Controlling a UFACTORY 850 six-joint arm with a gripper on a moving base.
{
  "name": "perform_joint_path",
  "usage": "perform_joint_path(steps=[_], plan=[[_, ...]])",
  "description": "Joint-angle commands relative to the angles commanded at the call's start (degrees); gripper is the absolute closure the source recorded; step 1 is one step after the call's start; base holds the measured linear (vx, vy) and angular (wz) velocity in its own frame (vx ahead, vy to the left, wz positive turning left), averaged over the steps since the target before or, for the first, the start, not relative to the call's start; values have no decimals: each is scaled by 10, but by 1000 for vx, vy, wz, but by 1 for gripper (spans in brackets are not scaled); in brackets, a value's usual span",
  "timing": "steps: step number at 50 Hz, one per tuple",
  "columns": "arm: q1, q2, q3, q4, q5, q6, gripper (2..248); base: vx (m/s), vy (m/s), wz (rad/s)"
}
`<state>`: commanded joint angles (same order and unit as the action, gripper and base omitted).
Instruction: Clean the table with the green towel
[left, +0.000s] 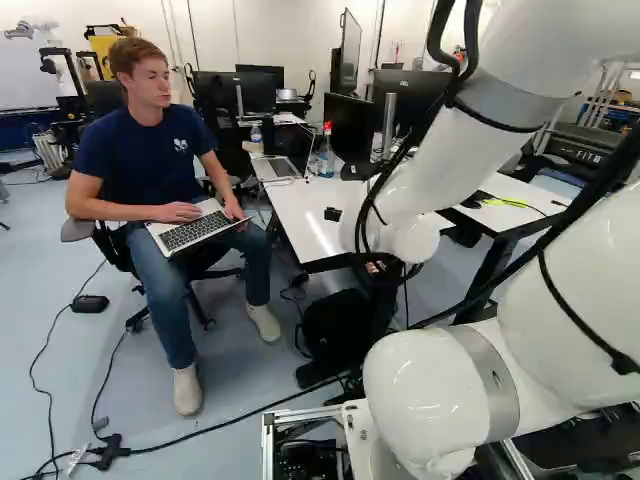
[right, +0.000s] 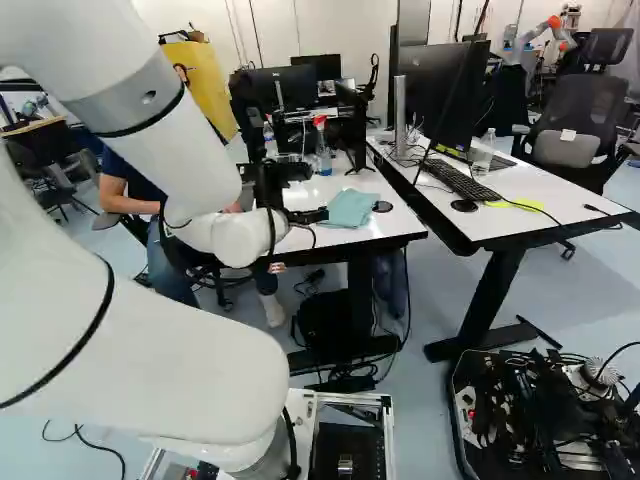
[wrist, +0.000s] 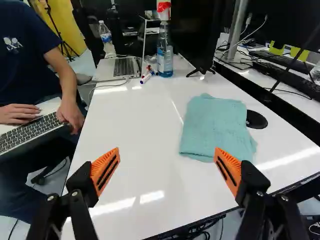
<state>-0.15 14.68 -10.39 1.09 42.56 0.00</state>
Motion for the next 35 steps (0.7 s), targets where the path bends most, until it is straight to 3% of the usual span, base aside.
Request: perform_joint_path(steps=[35], plan=[[1,12,50,-10,69,0,3,0,0,0]])
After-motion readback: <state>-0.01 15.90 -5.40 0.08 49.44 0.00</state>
